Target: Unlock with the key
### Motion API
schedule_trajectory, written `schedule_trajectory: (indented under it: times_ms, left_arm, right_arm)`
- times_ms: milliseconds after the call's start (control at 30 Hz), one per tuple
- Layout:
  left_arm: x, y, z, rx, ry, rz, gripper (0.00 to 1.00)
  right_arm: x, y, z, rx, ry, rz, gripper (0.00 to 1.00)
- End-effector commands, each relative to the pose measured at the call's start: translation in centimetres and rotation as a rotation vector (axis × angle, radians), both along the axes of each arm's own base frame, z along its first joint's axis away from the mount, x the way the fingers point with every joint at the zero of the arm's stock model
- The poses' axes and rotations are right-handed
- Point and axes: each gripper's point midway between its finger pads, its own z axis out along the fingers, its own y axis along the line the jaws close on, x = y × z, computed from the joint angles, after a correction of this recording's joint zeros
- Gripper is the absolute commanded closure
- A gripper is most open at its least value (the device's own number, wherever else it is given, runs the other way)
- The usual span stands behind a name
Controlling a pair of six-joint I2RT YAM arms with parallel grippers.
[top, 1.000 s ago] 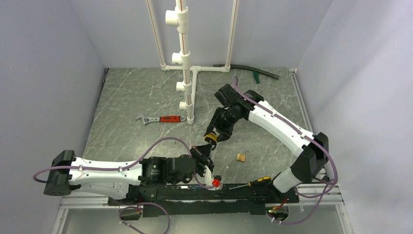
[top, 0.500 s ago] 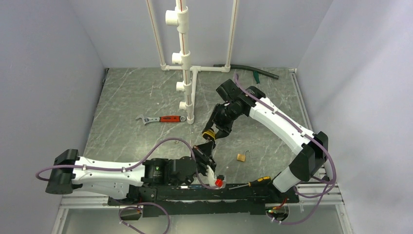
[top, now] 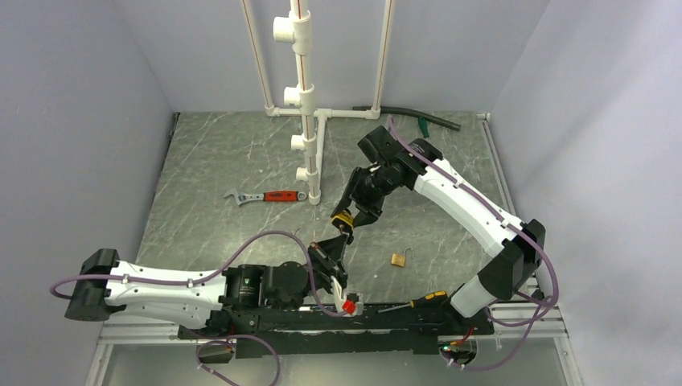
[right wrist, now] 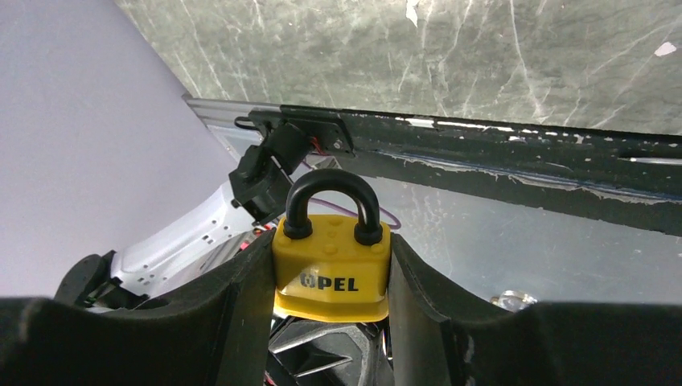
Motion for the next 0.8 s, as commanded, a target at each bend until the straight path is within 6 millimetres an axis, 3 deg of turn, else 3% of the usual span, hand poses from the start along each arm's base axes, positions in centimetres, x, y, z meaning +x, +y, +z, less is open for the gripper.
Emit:
schedule_trajectory:
  times_ms: [0, 300, 567, 767]
  left_arm:
    - [-0.3, 1.1, -4.0, 0.119, -0.028, 0.023, 1.00]
    - [0.7, 0.6, -4.5, 0.131, -0.082, 0.059, 1.00]
    - [1.3, -0.1, -3.5, 0.085, -0.141, 0.086, 1.00]
    - [1.6, 0.1, -1.9, 0.024, -0.182, 0.106, 1.00]
  right_arm:
    - [-1.6, -0.5, 5.1, 0.105, -0.083, 0.030, 1.00]
    - [-1.0, -1.5, 3.6, 0.007, -0.166, 0.023, 1.00]
    - [-0.8, -1.1, 1.9, -0.036, -0.186, 0.055, 1.00]
    - [1.5, -2.5, 1.1, -0.145, -0.292, 0.034, 1.00]
